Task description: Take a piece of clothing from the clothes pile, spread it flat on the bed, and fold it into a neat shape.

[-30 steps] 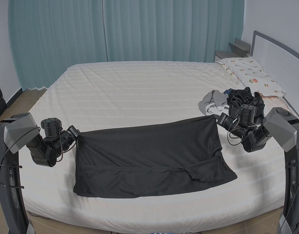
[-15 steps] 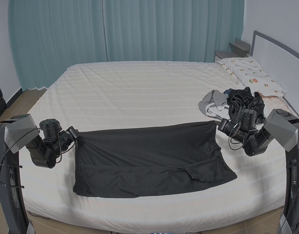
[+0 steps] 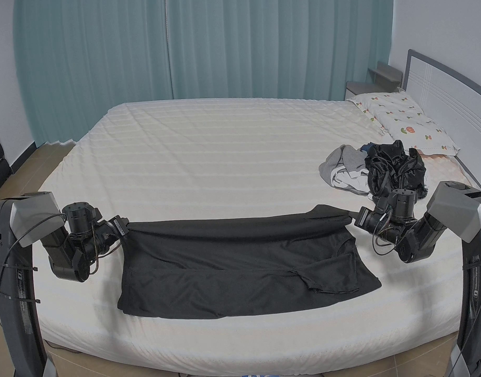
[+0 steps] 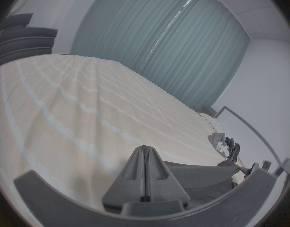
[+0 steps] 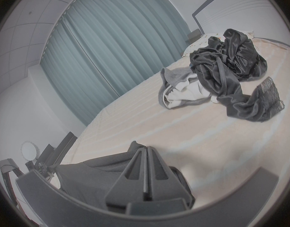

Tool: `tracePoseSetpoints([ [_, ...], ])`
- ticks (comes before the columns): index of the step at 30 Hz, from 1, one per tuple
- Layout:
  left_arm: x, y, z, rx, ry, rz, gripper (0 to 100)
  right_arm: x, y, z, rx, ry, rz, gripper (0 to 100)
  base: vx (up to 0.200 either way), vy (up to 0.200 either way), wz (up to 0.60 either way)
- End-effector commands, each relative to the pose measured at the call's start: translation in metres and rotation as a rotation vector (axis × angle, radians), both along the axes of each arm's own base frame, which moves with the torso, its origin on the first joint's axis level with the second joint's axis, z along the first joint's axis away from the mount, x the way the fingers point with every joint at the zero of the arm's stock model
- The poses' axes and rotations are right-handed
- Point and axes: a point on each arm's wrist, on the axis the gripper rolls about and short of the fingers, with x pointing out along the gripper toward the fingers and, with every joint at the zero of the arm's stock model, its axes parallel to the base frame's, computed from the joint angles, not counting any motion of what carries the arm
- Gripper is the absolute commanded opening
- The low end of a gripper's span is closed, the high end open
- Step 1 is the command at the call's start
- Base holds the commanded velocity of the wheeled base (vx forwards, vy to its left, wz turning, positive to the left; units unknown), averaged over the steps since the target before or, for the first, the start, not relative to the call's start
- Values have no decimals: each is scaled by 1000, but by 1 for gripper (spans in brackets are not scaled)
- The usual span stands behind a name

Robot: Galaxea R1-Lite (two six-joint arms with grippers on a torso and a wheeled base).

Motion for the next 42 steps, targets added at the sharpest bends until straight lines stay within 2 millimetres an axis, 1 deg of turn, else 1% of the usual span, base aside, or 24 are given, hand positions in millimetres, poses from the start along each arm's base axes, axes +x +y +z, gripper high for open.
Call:
tracePoseSetpoints([
  [1, -12, 0, -11, 40, 15, -33, 0, -11, 0, -10, -4, 47, 13, 0, 0, 0, 0],
  [3, -16, -1, -12, 49, 10, -50, 0, -14, 0, -12, -10, 49, 22, 0, 0, 0, 0],
  [4, -22, -2, -14, 79, 18, -78, 0, -19, 0, -15, -14, 59, 33, 0, 0, 0, 0],
  [7, -31, -2, -21, 156, 41, -122, 0, -27, 1, -23, -14, 94, 57, 0, 0, 0, 0],
  [12, -39, -4, -31, 229, 70, -160, 0, -40, -1, -32, -49, 136, 75, 0, 0, 0, 0],
  [14, -41, -4, -32, 250, 69, -171, 0, -44, -1, -35, -67, 145, 86, 0, 0, 0, 0],
  [15, -44, -4, -33, 277, 71, -183, 0, -49, -1, -39, -89, 160, 99, 0, 0, 0, 0],
  [20, -50, -5, -42, 312, 87, -210, 0, -52, 2, -48, -111, 143, 112, 0, 0, 0, 0],
  [25, -53, -5, -42, 329, 62, -210, 0, -55, 0, -42, -109, 131, 105, 0, 0, 0, 0],
  [27, -53, -5, -40, 328, 51, -206, 0, -54, -2, -31, -98, 99, 97, 0, 0, 0, 0],
  [32, -48, -4, -36, 334, 29, -185, 0, -54, -7, -15, -64, 50, 72, 0, 0, 0, 0],
  [42, -45, -4, -30, 282, 20, -159, 0, -68, -7, -17, -34, 48, 100, 0, 0, 0, 0],
])
